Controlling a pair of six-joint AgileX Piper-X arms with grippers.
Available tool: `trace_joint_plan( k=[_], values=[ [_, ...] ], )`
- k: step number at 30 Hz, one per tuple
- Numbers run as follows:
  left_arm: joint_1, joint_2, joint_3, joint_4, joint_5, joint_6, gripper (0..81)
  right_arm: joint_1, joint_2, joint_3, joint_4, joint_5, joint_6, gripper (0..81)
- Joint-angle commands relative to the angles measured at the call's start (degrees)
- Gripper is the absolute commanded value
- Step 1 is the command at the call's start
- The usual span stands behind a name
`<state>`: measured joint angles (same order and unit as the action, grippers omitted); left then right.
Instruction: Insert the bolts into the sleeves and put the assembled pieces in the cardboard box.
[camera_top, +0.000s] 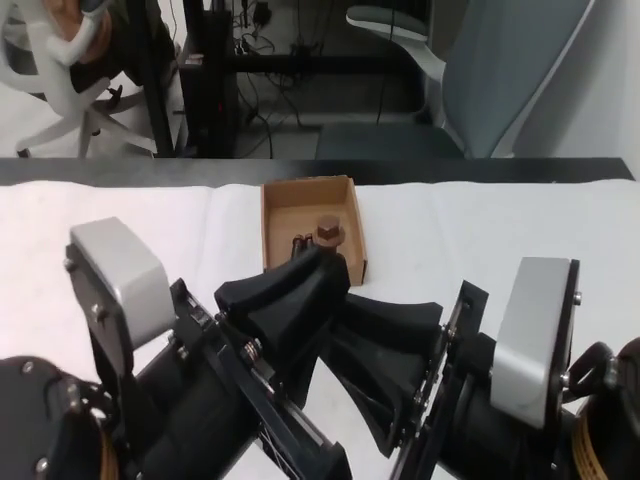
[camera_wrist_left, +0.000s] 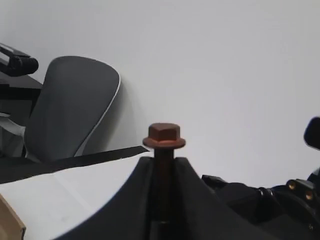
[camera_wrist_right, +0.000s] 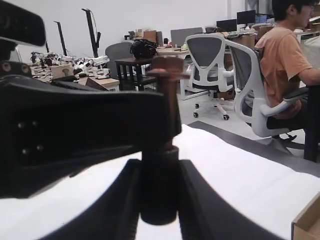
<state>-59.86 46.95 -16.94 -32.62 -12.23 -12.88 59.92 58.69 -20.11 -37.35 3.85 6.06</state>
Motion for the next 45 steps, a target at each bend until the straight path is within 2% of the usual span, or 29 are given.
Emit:
trace_joint_plan(
  k=[1,3,4,8,13,16,19,26,28,29,30,35,41,45],
  values=[
    [-0.05,0.12,0.03,3.50,2.72,-0.86,25.6,0.08,-0.36,-0.46,-3.41,0.11,-0.52,0.4],
    [-0.05,0.12,0.03,2.17,2.91,-0.74,58.7,0.08,-0.36,-0.46,-3.12,0.11,-0.52,0.4],
    [-0.05,0.12,0.03,1.09,2.78,-0.40,70.0,0.08,-0.36,-0.46,-2.90,0.11,-0.52,0.4],
    [-0.05,0.12,0.03,-6.73,-1.45,6.07,70.0,0.08,-0.36,-0.46,-0.96,2.59,-0.52,0.4],
    [-0.05,-1.42,0.03,-20.53,-5.00,14.92,70.0,-0.90,-0.36,-0.46,6.84,9.21,-0.52,0.4],
    [-0.05,-4.62,0.03,-23.63,-9.36,21.22,70.0,-3.06,-0.36,-0.60,9.79,9.62,-0.52,0.4],
    [-0.19,-10.03,0.03,-19.90,-12.47,26.04,69.7,-6.62,-0.36,-1.63,11.19,9.62,-0.52,0.4],
    [-0.36,-27.11,0.03,9.92,-15.33,25.16,33.3,-16.41,4.70,-13.24,27.90,4.44,-6.06,0.4],
    [-0.36,-32.65,0.03,21.30,-15.33,20.43,17.5,-18.76,8.47,-17.20,29.42,2.08,-7.80,0.4],
    [-0.36,-34.39,0.03,25.10,-15.33,18.13,12.5,-19.91,10.64,-19.21,29.42,1.30,-7.81,0.4],
    [-0.36,-36.30,0.03,29.41,-15.33,14.55,2.2,-21.01,13.01,-21.23,29.42,-0.24,-7.81,0.4],
    [-0.36,-41.29,0.03,41.74,-15.11,5.43,1.7,-24.93,24.64,-31.90,30.34,-4.93,-7.81,0.4],
    [-0.36,-41.55,0.03,45.71,-13.94,5.15,1.7,-27.57,40.45,-50.16,42.09,-9.59,-7.81,0.4],
    [-0.36,-41.55,0.03,45.71,-11.77,5.15,1.7,-28.69,50.43,-62.42,53.59,-9.13,-7.81,0.4]
  ],
)
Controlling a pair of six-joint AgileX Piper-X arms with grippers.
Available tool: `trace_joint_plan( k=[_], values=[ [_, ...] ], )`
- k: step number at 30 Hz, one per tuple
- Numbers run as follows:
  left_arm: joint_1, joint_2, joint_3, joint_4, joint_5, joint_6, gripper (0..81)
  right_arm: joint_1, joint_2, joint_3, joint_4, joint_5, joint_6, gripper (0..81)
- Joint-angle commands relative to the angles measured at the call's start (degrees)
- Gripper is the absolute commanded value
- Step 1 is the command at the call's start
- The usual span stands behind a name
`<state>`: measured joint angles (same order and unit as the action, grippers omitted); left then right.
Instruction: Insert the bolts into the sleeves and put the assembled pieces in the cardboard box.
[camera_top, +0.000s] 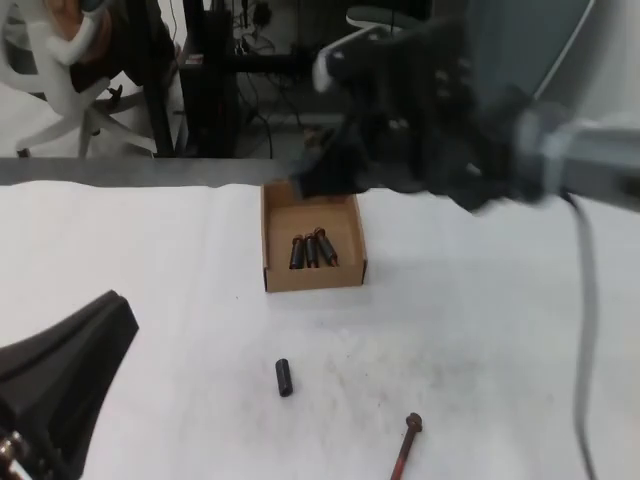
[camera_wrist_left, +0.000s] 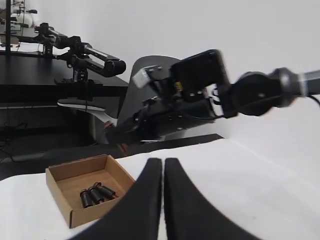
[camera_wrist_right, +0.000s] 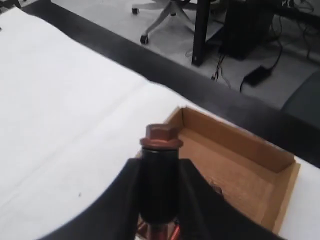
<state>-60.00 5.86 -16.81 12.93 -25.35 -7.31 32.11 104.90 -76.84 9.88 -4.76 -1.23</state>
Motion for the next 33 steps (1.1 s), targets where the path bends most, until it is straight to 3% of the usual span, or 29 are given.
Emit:
trace_joint_plan(
  k=[1,6,7,8,10,12,13,17,24,28,33],
  values=[
    [-0.22,-0.46,-0.10,0.16,1.47,-0.42,1.7,-1.12,6.39,-8.31,8.42,-0.10,-0.52,0.4],
    [-0.22,-0.46,-0.10,1.73,1.46,0.16,1.7,-2.02,12.82,-15.44,15.10,0.91,-0.52,0.8],
    [-0.22,-0.46,-0.10,2.74,1.46,0.58,1.7,-2.17,13.57,-15.82,14.87,1.02,-0.52,5.3],
    [-0.22,-0.46,-0.10,4.37,1.46,1.89,1.7,-2.41,14.09,-15.97,14.45,1.02,-0.52,11.3],
    [-0.22,-0.46,-0.10,6.40,1.46,5.12,1.7,-2.79,14.65,-16.01,13.84,1.23,-0.52,32.6],
    [-0.10,-0.46,-0.10,7.12,1.46,6.11,1.7,-3.33,14.96,-16.01,13.80,1.72,0.42,65.8],
    [-0.10,-0.46,-0.10,7.34,1.46,6.10,1.7,-3.60,14.93,-16.01,13.98,2.62,1.55,70.0],
    [-0.10,-0.46,-0.10,7.51,1.36,6.02,1.7,-3.88,13.92,-16.01,15.44,2.42,2.77,70.0],
    [0.07,2.14,-0.10,16.25,-4.32,-10.18,1.7,-2.64,5.07,-15.89,25.95,1.08,1.92,70.0],
    [0.07,10.16,-0.10,14.84,-1.09,-12.17,1.7,-2.41,-4.17,-11.32,30.52,1.39,0.26,70.0],
    [0.20,26.30,-0.10,2.77,1.54,-11.99,0.7,-2.41,-17.85,1.66,29.52,1.45,3.25,70.0]
  ],
)
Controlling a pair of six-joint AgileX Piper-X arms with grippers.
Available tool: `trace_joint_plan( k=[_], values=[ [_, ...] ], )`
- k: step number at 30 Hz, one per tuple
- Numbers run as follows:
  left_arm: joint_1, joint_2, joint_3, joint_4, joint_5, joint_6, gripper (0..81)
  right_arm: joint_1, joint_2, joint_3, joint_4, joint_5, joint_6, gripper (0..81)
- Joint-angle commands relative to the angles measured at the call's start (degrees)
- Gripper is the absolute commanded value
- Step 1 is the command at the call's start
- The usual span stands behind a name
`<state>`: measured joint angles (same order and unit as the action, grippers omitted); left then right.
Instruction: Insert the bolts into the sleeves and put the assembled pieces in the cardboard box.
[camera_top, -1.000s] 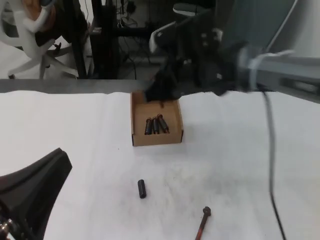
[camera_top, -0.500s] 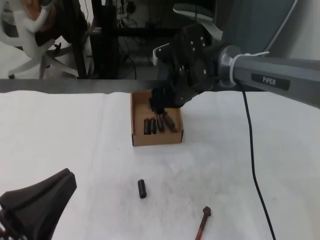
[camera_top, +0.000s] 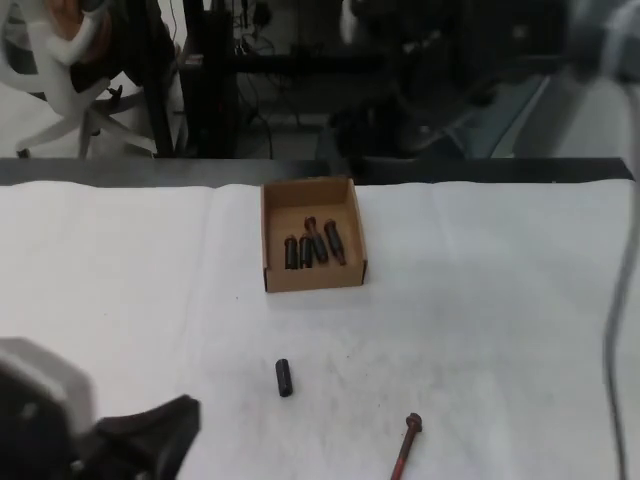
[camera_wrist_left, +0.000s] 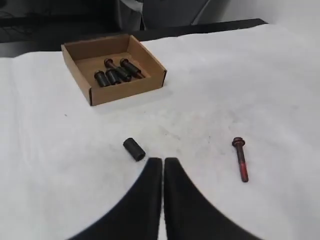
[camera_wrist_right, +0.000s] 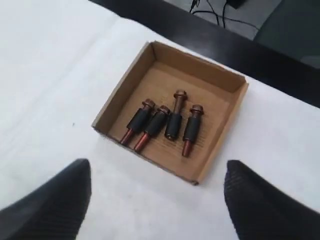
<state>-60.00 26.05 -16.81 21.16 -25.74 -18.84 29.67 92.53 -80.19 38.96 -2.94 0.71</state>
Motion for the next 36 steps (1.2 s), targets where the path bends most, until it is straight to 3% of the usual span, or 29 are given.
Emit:
trace_joint_plan(
  k=[1,4,9,13,17,26,36],
  values=[
    [0.24,8.92,-0.27,-7.46,3.66,-0.50,3.1,0.04,-8.37,7.76,0.20,-0.16,2.05,70.0],
    [1.76,19.31,-2.30,-10.80,8.15,-2.99,20.4,0.04,-16.64,14.58,0.15,1.15,5.31,70.0],
    [10.04,34.70,-8.61,-10.67,15.78,-6.89,70.0,0.04,-30.72,23.69,1.62,-1.28,11.65,70.0],
    [18.51,44.77,-15.74,-10.52,23.56,-11.34,70.0,0.04,-41.19,27.82,3.73,-0.87,13.43,70.0],
    [22.61,51.21,-22.31,-7.38,26.68,-15.25,54.3,0.04,-47.08,28.89,4.08,0.75,13.48,70.0],
    [22.67,60.95,-25.76,-4.36,27.22,-26.07,53.3,0.04,-47.65,28.88,4.08,-1.91,13.21,70.0],
    [22.79,69.44,-29.43,-3.84,27.59,-27.23,53.3,0.04,-47.65,28.88,4.08,-8.86,13.21,70.0]
  ],
)
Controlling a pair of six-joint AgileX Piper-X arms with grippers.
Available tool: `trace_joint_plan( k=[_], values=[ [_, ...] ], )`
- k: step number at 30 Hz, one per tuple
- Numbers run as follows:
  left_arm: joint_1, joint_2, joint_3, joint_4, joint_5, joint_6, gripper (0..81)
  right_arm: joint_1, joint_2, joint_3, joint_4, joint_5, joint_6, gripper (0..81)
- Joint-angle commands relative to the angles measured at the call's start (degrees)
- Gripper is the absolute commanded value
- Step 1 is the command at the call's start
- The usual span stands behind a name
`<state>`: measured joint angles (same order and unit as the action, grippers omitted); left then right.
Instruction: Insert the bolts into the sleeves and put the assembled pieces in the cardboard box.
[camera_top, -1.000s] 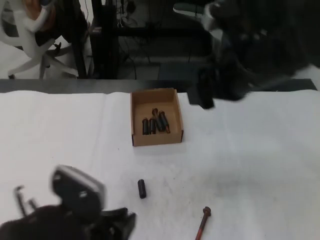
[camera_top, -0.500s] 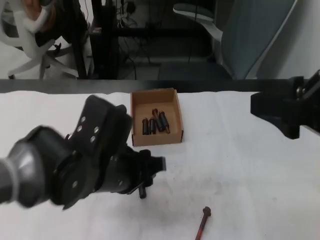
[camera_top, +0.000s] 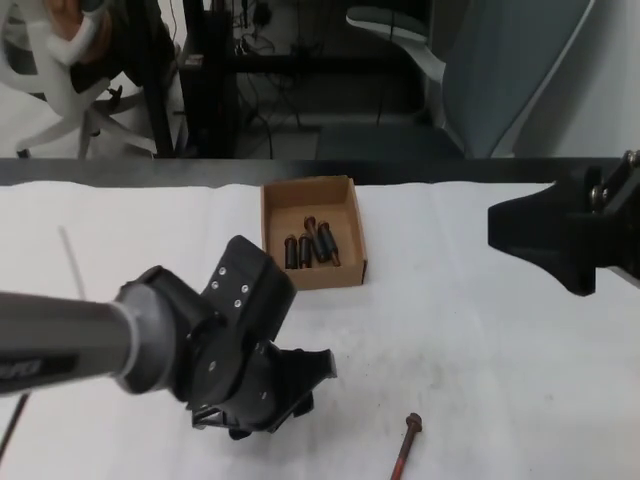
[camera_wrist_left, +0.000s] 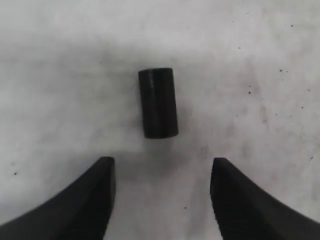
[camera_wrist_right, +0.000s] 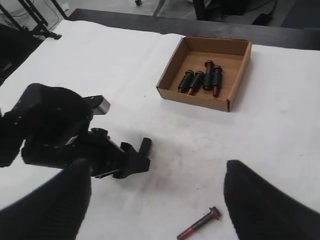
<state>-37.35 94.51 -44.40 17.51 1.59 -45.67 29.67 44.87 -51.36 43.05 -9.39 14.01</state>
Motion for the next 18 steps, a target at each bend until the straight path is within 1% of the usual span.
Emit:
trace_joint_plan(
  k=[1,6,8,10,12,14,17,18],
  values=[
    [0.13,1.57,-2.45,-0.16,0.14,-0.40,53.3,0.04,0.01,0.05,-0.01,-2.44,-0.09,70.0],
    [0.13,5.10,-6.21,0.72,-0.20,-0.40,53.1,0.04,0.01,0.05,-0.01,-2.53,-0.40,70.0],
    [0.13,6.26,-6.91,0.70,-0.19,-0.40,50.0,0.04,0.01,0.05,-0.01,-2.50,-1.20,70.0],
    [0.13,6.77,-6.89,1.94,-0.44,-0.40,45.1,0.04,0.01,0.05,-0.01,-2.50,-1.25,70.0],
    [0.13,7.06,-6.89,4.03,-2.97,-0.14,42.1,0.04,0.01,0.05,0.21,-2.50,-1.23,70.0],
    [0.31,7.50,-6.89,5.49,-4.99,0.84,41.0,0.04,0.01,0.05,0.51,-2.50,-1.97,70.0],
    [0.83,8.38,-6.89,5.91,-4.89,1.09,41.0,0.04,0.01,0.05,0.75,-2.50,-2.61,70.0],
    [1.05,8.41,-6.89,5.87,-4.99,1.11,39.3,0.04,0.01,0.05,0.75,-2.50,-2.61,70.0]
  ],
)
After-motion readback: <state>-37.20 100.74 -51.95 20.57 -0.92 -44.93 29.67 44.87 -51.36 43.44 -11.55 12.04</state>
